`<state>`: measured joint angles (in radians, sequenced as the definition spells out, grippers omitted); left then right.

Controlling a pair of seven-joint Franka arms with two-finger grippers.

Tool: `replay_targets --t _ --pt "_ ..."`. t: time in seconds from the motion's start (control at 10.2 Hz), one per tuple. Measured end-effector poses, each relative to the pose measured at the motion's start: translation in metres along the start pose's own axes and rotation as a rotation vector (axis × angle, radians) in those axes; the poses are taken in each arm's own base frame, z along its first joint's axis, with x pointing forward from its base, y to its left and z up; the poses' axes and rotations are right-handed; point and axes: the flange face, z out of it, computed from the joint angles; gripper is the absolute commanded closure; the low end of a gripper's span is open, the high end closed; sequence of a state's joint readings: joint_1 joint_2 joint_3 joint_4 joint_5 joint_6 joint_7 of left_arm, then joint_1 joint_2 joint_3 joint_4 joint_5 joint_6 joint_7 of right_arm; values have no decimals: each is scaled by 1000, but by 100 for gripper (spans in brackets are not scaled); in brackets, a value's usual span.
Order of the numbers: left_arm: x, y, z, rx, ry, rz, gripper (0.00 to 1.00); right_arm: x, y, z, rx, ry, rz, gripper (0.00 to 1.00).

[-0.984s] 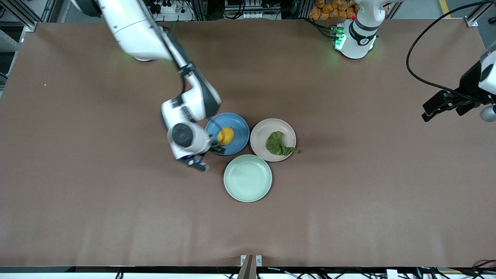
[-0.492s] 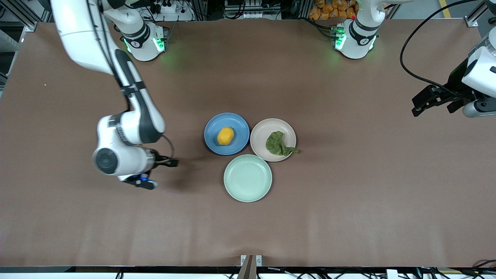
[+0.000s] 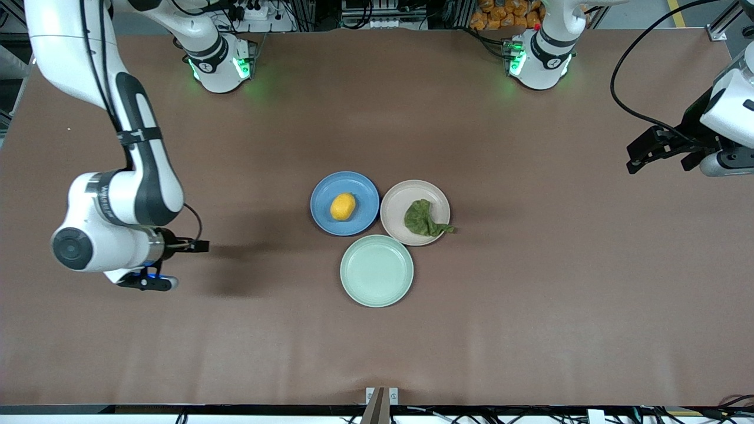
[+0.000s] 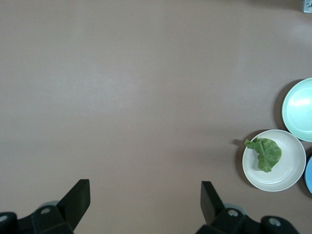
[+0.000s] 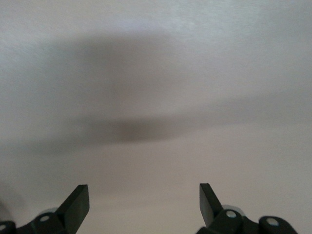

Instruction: Place lemon and lettuce in plates

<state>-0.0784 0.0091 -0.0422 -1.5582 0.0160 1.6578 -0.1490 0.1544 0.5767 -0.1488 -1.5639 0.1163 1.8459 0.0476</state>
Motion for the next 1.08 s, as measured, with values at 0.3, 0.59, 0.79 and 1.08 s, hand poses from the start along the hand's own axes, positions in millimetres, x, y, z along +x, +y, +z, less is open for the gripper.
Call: replay_targets --t 0.3,0.59,0.79,1.08 --pt "-3 -2 3 5 -36 26 0 -10 21 -14 15 0 -48 0" --pt "-4 -3 3 8 -59 26 0 -49 12 -50 1 67 -105 0" --pt "-3 -3 5 8 -62 26 0 -75 13 -80 -12 124 -120 0" --pt "-3 -3 5 7 -68 26 0 -116 20 -155 -49 260 -135 0"
